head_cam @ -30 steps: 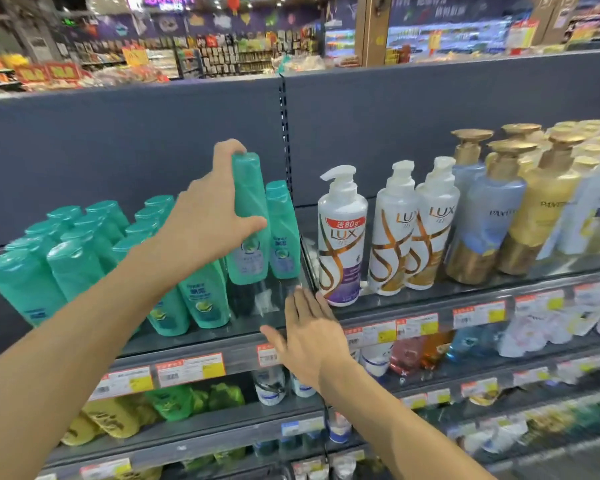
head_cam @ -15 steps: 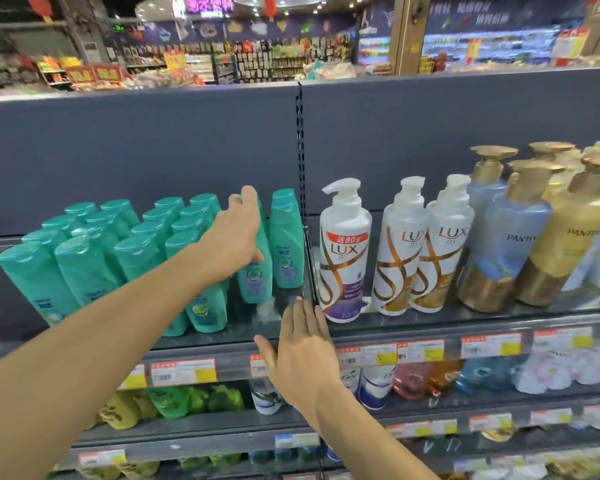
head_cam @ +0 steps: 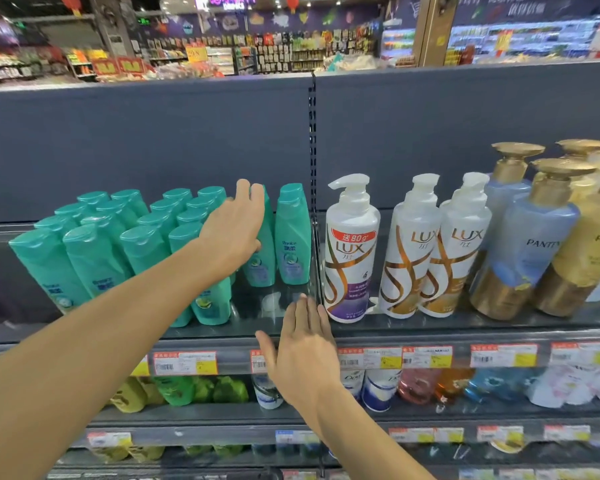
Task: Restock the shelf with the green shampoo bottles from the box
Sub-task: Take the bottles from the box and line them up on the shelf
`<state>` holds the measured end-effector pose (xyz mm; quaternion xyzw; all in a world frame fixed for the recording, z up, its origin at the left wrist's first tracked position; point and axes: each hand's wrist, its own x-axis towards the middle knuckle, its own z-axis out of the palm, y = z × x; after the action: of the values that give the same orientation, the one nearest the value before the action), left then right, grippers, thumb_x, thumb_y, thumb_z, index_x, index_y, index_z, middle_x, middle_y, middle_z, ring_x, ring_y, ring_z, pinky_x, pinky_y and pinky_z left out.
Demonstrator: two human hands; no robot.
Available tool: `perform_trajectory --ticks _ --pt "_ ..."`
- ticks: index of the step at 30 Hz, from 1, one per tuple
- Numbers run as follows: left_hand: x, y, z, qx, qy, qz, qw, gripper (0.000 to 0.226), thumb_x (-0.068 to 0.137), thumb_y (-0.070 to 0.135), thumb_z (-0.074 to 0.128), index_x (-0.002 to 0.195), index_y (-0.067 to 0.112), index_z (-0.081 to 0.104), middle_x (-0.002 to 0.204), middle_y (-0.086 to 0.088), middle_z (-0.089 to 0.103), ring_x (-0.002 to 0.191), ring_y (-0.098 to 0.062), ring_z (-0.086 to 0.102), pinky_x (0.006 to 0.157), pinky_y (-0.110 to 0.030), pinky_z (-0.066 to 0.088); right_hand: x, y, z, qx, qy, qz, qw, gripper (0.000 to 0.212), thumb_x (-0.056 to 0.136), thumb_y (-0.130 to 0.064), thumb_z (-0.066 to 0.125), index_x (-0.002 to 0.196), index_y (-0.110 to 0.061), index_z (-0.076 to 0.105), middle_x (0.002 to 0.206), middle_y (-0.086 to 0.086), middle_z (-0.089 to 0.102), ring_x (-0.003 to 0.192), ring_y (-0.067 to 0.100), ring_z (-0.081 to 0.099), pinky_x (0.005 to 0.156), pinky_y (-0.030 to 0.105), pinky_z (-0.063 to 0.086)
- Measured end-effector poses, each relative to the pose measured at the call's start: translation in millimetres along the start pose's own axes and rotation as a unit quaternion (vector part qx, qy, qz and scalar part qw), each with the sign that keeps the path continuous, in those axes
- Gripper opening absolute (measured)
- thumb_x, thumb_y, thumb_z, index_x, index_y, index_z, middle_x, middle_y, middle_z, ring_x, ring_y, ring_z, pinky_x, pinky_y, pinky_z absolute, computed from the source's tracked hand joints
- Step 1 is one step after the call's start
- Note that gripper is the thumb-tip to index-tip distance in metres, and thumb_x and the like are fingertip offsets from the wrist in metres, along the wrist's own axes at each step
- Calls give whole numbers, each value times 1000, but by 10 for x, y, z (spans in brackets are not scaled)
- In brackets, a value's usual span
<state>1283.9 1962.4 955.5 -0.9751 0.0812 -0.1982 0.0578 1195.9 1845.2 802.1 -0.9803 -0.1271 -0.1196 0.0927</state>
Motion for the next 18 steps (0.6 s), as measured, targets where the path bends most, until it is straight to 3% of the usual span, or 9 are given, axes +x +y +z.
perform_trajectory --ticks 4,7,9,11,14,18 --pt "-27 19 -18 162 7 11 987 67 70 39 80 111 7 39 114 -12 44 74 -25 47 65 -36 37 12 -12 21 0 -4 6 1000 83 95 -58 14 145 7 26 153 28 25 144 36 21 119 46 9" --pt "-124 87 -107 215 11 22 976 86 73 54 72 129 2 32 140 -17 36 108 -29 51 88 -41 41 7 -9 10 2 -14 5 1000 82 95 -58 14 145 8 23 154 28 21 144 36 17 119 46 6" --pt "-280 144 -207 178 22 51 982 96 80 60 60 143 -1 20 155 -18 22 133 -32 36 105 -46 33 7 -8 -57 5 -31 6 999 82 96 -57 16 146 7 19 155 27 17 146 35 14 120 45 6" --pt "-565 151 -296 58 42 88 994 93 85 63 49 149 3 18 160 -14 16 145 -28 20 116 -48 22 -13 -42 -160 21 -61 9 998 82 96 -59 16 148 5 12 158 24 11 147 31 7 120 43 5" --pt "-1225 -8 -335 -122 49 101 986 82 90 62 39 151 10 21 161 -5 16 148 -17 14 119 -36 15 -178 -247 -299 53 -37 -32 997 82 94 -58 10 148 3 13 156 23 19 146 31 11 119 45 11" --pt "-2291 -444 -40 -116 8 35 993 74 96 56 32 150 6 24 160 -8 19 147 -17 18 118 -34 18 -625 -721 -210 101 -54 -135 984 81 91 -55 0 150 0 8 160 17 6 148 29 0 119 45 5"
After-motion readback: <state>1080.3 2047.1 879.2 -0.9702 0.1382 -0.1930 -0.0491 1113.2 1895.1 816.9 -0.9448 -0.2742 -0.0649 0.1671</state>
